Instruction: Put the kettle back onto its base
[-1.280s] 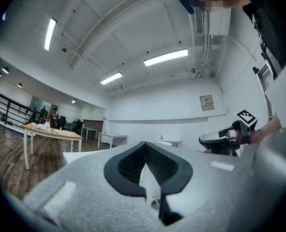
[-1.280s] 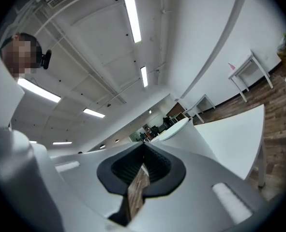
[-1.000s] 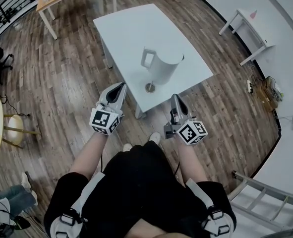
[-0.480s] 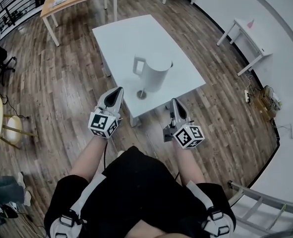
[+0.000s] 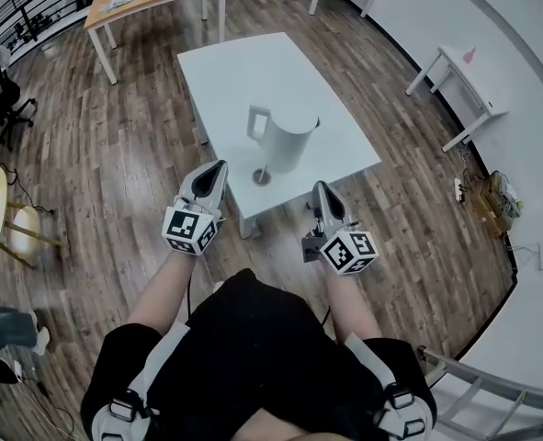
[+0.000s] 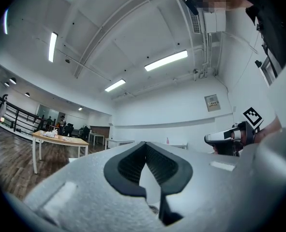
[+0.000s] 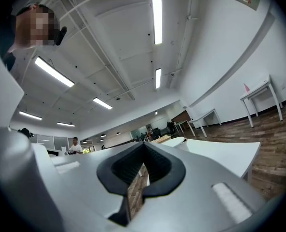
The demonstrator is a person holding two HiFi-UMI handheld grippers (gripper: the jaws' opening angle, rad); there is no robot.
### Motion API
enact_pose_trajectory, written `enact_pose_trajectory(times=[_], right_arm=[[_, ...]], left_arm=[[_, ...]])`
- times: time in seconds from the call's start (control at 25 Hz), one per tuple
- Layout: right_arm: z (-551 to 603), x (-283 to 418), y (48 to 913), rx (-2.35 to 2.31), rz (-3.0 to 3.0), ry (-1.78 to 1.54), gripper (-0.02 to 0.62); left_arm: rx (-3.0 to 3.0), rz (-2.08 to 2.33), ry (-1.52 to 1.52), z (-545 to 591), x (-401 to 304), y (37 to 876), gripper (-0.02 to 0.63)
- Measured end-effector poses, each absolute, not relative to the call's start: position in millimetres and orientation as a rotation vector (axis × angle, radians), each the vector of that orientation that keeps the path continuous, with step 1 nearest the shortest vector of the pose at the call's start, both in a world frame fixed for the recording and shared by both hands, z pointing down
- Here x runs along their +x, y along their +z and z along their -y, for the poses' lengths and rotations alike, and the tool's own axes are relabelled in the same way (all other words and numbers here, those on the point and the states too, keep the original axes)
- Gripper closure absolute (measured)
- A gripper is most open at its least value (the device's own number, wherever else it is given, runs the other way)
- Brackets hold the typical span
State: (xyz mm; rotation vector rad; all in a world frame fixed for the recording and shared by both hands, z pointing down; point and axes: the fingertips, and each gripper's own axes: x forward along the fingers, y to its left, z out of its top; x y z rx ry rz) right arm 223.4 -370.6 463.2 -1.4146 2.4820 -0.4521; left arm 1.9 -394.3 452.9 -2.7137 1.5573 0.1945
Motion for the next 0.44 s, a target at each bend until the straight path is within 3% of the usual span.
enact_pose_trajectory(times=[0.44], right_arm=[[367.9,222.9,469.0,-1.396,-2.483,-0.487,0.594]], left_arm=[[-2.731,-1.548,0.166,391.1,7.0,456.9,0.603]])
